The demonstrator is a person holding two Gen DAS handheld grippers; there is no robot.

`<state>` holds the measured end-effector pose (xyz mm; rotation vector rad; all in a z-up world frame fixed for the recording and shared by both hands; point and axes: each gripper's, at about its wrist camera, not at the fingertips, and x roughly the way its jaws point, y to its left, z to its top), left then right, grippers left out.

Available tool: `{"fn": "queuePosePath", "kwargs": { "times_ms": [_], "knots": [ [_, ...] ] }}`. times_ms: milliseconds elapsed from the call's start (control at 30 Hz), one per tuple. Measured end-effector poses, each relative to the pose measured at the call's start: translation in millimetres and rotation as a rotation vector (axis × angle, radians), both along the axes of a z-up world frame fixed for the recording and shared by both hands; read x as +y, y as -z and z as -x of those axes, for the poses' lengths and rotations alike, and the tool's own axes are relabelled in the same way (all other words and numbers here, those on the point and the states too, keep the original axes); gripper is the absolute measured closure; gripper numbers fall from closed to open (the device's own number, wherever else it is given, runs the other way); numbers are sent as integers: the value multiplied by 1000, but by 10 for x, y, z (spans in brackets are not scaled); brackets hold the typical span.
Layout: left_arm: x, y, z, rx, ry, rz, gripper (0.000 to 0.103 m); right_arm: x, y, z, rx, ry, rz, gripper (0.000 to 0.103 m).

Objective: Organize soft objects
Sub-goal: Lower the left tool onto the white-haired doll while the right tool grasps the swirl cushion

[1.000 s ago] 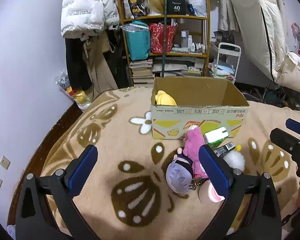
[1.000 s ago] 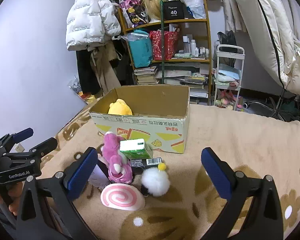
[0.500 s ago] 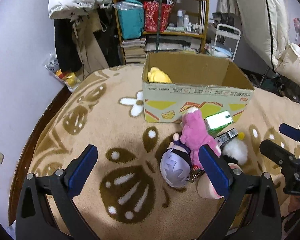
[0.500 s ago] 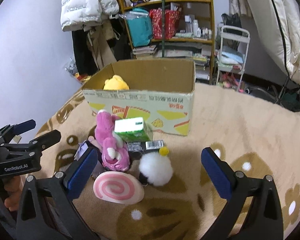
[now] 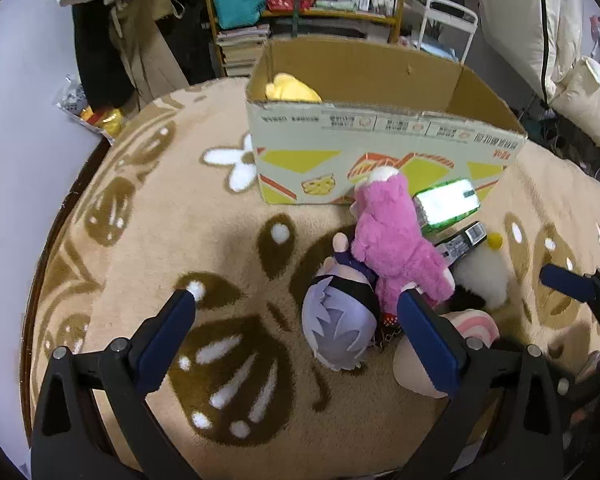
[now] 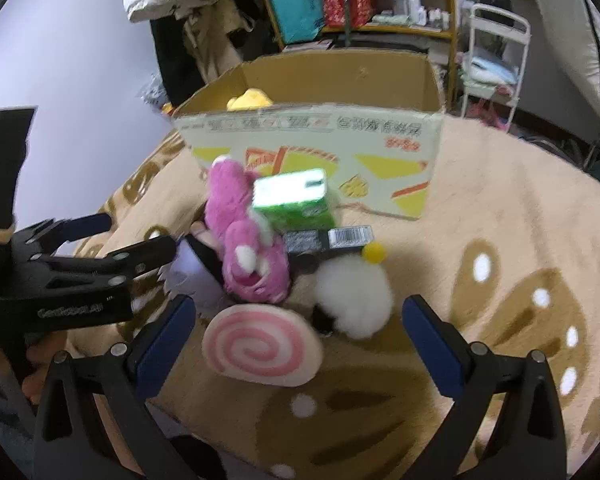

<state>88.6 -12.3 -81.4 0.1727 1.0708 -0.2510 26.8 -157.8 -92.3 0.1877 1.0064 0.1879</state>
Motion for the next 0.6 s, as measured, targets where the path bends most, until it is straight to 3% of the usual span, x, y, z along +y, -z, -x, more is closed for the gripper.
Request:
{"fn": "queuePosePath", "kwargs": {
  "times_ms": [233,400,467,533,600],
  "knots": [
    [-47,194,-122,80,11,-13,3,76,201,-75,78,-36,-20,1],
    [-53,355,-198,152,20,24,4,139,412,-157,169,-68,-39,15],
    [-52,399,-225,169,14,26,9,158,456,-187,190,-80,-49,15],
    [-49,434,-256,188,11,42,21,167,483,-215,203,-82,-53,17],
    [-60,470,-266,205,22,56,28,164,510,-234,216,-83,-66,23]
  ]
}}
